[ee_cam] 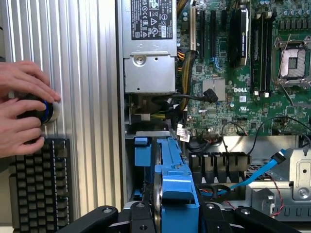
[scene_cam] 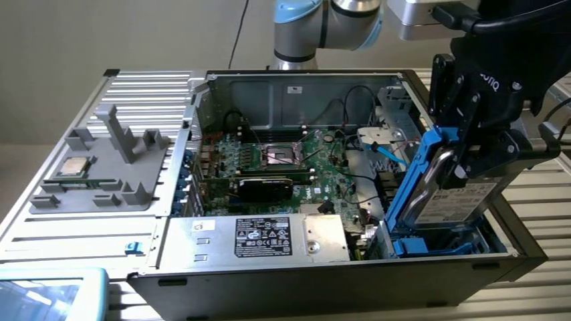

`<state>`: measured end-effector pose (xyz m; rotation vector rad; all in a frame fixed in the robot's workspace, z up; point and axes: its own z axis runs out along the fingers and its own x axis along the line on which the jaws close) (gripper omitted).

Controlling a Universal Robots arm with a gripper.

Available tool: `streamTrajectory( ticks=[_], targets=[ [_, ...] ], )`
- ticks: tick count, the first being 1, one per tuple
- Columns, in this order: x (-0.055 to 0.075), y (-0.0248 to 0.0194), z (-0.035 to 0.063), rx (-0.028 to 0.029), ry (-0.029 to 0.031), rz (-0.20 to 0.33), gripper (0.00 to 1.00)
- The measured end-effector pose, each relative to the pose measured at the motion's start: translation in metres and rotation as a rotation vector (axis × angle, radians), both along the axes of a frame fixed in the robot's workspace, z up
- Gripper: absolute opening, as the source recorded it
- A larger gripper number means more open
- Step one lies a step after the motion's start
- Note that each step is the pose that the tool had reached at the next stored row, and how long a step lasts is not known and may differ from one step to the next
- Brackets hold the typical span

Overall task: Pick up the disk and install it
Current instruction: 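Insert the disk into the insertion slot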

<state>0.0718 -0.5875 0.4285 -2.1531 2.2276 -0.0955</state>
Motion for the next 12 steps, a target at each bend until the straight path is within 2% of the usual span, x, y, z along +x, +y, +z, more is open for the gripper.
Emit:
streamTrajectory(
  ticks=[12],
  targets=[
    [0.0002,-0.0017,-0.0025,0.0000,0.0000,0.000,0.37]
  ],
)
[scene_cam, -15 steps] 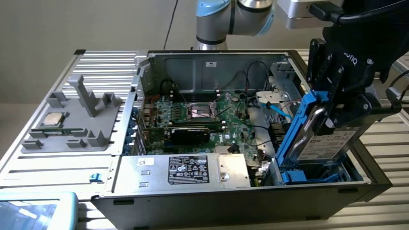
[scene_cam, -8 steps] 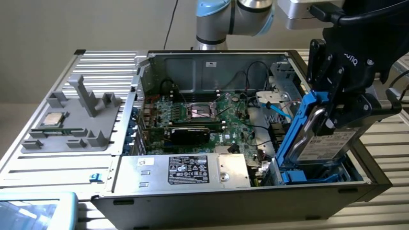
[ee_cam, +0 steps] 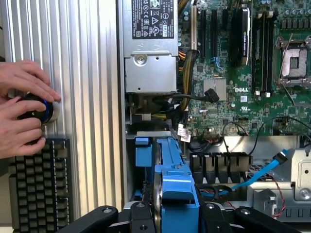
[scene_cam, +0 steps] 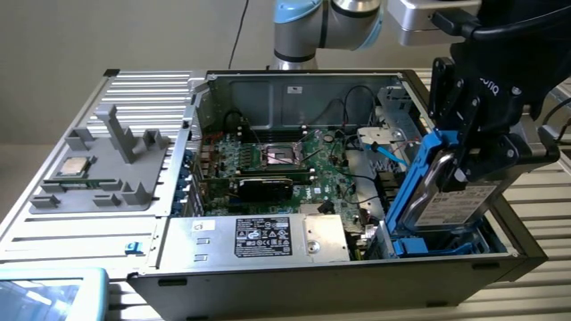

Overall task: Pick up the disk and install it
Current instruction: 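Insert the disk into the insertion slot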

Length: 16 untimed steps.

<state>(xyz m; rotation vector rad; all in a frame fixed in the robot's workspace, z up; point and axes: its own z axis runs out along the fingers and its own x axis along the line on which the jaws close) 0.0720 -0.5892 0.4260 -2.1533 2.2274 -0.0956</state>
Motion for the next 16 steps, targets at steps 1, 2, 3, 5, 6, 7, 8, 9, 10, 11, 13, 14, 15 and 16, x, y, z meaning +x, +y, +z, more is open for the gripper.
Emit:
streamTrajectory(
  ticks=[1,2,3,5,6,7,8,9,10,11,13,14,15,16],
  targets=[
    [0.0001,-0.0005,-0.0004,0.0000,0.0000,0.000,0.37],
    [0.0005,-0.0012,-0.0008,0.0002,-0.0001,0.000,0.37],
    [0.0005,-0.0017,-0.0010,0.0001,0.0000,0.000,0.37],
    [0.0006,-0.0022,-0.0017,0.0001,0.0000,0.000,0.37],
    [0.0006,-0.0022,-0.0022,0.0000,0.0000,0.000,0.37],
    [0.0007,-0.0022,-0.0029,-0.0001,0.0000,0.000,0.37],
    [0.0007,-0.0022,-0.0036,0.0001,0.0000,0.000,0.37],
    [0.0007,-0.0022,-0.0040,0.0000,0.0000,0.000,0.37],
    [0.0007,-0.0022,-0.0044,0.0004,0.0000,0.000,0.37],
    [0.0007,-0.0021,-0.0047,0.0004,0.0000,0.000,0.37],
    [0.0008,-0.0016,-0.0052,0.0006,0.0000,0.001,0.37],
    [0.0008,-0.0015,-0.0054,0.0007,0.0000,0.001,0.37],
    [0.0008,-0.0014,-0.0057,0.0006,0.0000,0.001,0.37],
    [0.0008,-0.0014,-0.0062,0.0006,0.0000,0.001,0.37]
  ],
)
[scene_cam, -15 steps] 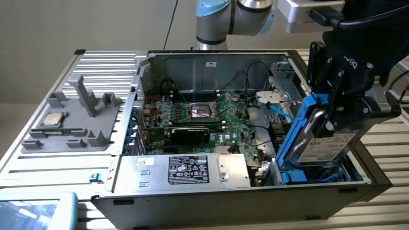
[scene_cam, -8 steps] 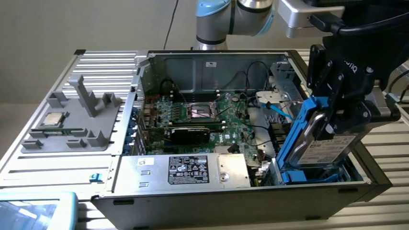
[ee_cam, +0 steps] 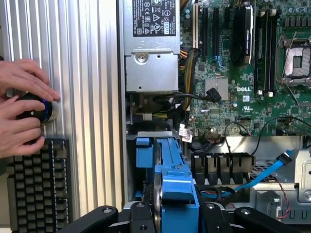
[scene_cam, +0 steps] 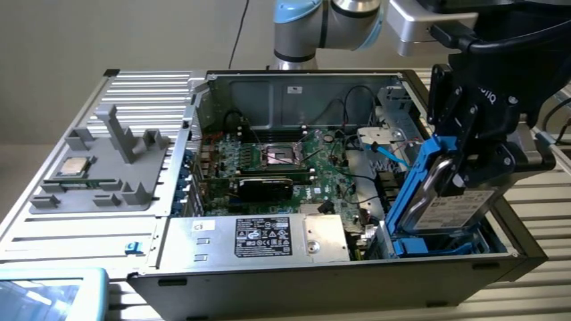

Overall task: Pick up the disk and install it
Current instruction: 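Insert the disk into the insertion slot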

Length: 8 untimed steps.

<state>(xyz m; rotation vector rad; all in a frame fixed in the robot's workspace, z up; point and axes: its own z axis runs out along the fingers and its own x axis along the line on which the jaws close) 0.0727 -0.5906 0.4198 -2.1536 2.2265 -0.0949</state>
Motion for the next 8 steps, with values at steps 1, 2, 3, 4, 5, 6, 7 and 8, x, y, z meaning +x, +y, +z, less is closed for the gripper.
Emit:
streamTrajectory(
  ticks=[1,2,3,4,5,6,7,8],
  targets=[
    [0.0000,0.0001,-0.0003,0.0000,0.0000,0.000,0.37],
    [-0.0001,0.0003,-0.0006,0.0002,0.0000,0.000,0.37],
    [-0.0001,0.0005,-0.0007,0.0004,0.0000,0.000,0.37],
    [-0.0001,0.0008,-0.0008,0.0003,0.0000,0.001,0.37],
    [0.0000,0.0013,-0.0010,0.0004,0.0000,0.001,0.37],
    [0.0000,0.0016,-0.0011,0.0005,0.0000,0.001,0.37],
    [-0.0001,0.0016,-0.0012,0.0007,0.0000,0.001,0.37],
    [-0.0001,0.0016,-0.0013,0.0014,0.0000,0.001,0.37]
  ],
)
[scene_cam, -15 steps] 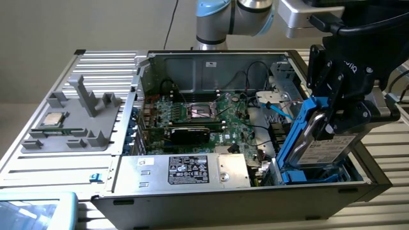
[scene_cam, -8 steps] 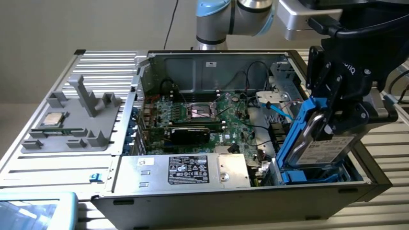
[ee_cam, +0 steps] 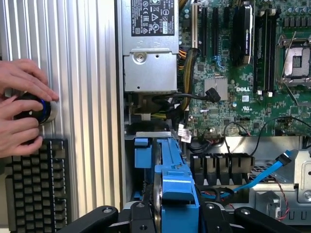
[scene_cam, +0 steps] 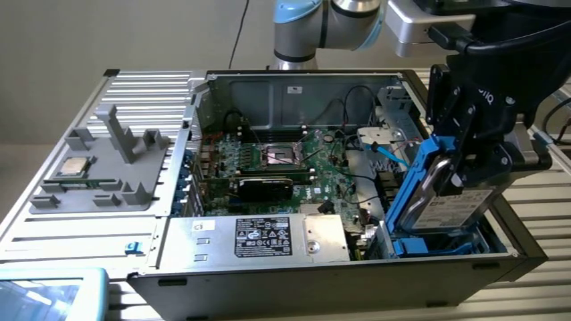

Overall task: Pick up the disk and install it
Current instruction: 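Insert the disk into the insertion slot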

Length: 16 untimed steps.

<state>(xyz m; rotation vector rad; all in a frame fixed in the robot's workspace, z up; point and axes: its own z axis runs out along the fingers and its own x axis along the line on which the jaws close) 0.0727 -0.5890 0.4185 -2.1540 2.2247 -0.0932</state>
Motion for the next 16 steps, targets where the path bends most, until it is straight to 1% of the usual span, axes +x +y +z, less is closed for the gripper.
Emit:
streamTrajectory(
  ticks=[2,4,11,14,16],
  targets=[
    [-0.0001,-0.0002,-0.0006,0.0032,0.0000,0.000,0.37],
    [-0.0001,-0.0011,-0.0013,0.0082,0.0000,0.000,0.37],
    [0.0001,-0.0044,-0.0060,0.0301,0.0000,0.000,0.37],
    [0.0001,-0.0075,-0.0071,0.0428,0.0000,0.000,0.37],
    [0.0000,-0.0080,-0.0085,0.0487,0.0000,0.000,0.37]
  ],
)
